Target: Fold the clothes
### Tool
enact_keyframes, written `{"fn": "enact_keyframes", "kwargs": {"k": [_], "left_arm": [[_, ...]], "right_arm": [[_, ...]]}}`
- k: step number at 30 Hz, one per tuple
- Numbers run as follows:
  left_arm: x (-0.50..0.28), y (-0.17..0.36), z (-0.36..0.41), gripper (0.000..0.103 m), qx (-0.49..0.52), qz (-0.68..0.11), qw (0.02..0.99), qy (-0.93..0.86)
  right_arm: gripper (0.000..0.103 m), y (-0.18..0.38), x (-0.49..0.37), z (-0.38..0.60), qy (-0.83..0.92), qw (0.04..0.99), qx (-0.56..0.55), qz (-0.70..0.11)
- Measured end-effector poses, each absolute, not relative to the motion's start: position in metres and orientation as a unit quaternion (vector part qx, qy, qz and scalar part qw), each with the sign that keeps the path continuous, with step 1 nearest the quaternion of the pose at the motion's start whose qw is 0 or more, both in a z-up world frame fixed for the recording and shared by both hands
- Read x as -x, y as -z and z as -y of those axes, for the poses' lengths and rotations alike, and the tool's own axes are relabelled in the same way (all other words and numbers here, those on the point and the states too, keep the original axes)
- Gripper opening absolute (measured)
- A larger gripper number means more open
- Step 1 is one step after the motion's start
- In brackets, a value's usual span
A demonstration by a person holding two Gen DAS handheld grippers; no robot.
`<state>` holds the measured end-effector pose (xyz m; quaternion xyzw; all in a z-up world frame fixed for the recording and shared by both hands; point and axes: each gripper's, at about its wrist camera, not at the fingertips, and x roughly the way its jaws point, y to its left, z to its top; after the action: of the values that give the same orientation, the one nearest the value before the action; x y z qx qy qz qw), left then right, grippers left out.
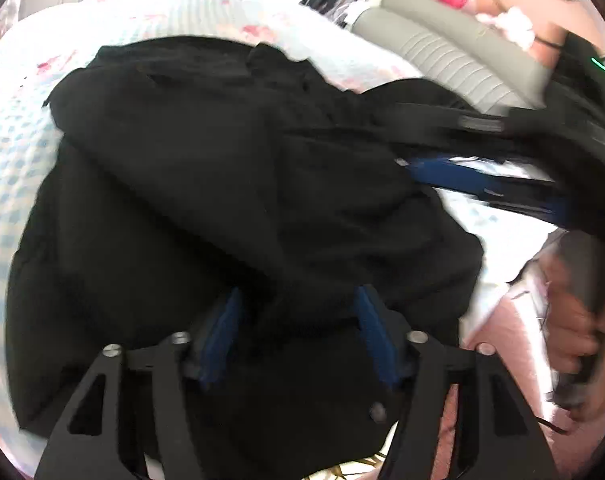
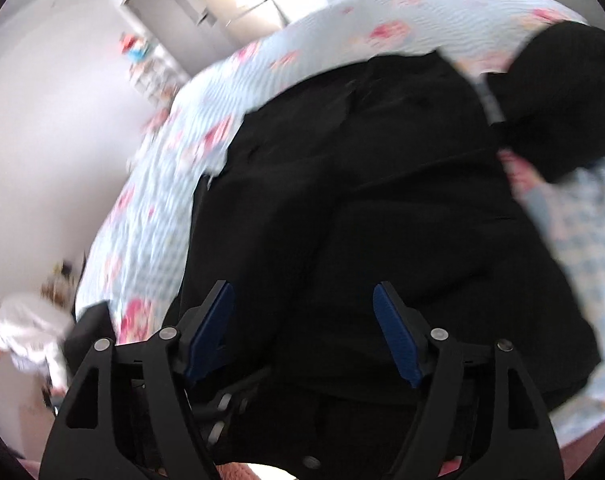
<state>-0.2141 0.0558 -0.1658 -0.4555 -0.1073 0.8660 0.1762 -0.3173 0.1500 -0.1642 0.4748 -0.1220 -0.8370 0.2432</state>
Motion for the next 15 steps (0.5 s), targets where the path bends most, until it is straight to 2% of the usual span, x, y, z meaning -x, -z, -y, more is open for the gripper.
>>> {"fn": "enact_keyframes", "kwargs": {"k": [2,4,5,7,8,9,11,13,15], "left_arm": [[0.202,0.159,-0.044,0.063,0.443,0.110,0.170,-0.874],[0.191,0.161,-0.021,0.063,0.438,0.138,0.129,-0.879],[0.186,0.161,-0.009,0.063,0.435,0.152,0.108,-0.881],[0.176,0.163,0.014,0.063,0.428,0.179,0.067,-0.883],[0.172,0.164,0.024,0.063,0.426,0.191,0.048,-0.883],[0.173,0.170,0.029,0.063,0.433,0.193,0.043,-0.879],[0.178,0.181,0.032,0.063,0.452,0.179,0.030,-0.873],[0.184,0.192,0.026,0.063,0.472,0.155,0.012,-0.868],[0.190,0.202,0.020,0.063,0.490,0.132,-0.006,-0.862]], "right_arm": [[0.079,0.168,0.327,-0.108,0.831,0.279,-0.474,0.085],[0.090,0.167,0.334,-0.063,0.827,0.319,-0.463,0.026],[0.093,0.167,0.338,-0.041,0.823,0.338,-0.457,-0.003],[0.093,0.185,0.346,-0.006,0.809,0.361,-0.459,-0.062],[0.088,0.197,0.352,-0.004,0.808,0.344,-0.474,-0.068],[0.068,0.210,0.359,-0.001,0.806,0.326,-0.489,-0.073],[0.045,0.236,0.372,0.004,0.801,0.291,-0.517,-0.084],[0.029,0.243,0.377,-0.002,0.809,0.267,-0.519,-0.069],[0.020,0.227,0.372,-0.021,0.835,0.247,-0.489,-0.045]]}}
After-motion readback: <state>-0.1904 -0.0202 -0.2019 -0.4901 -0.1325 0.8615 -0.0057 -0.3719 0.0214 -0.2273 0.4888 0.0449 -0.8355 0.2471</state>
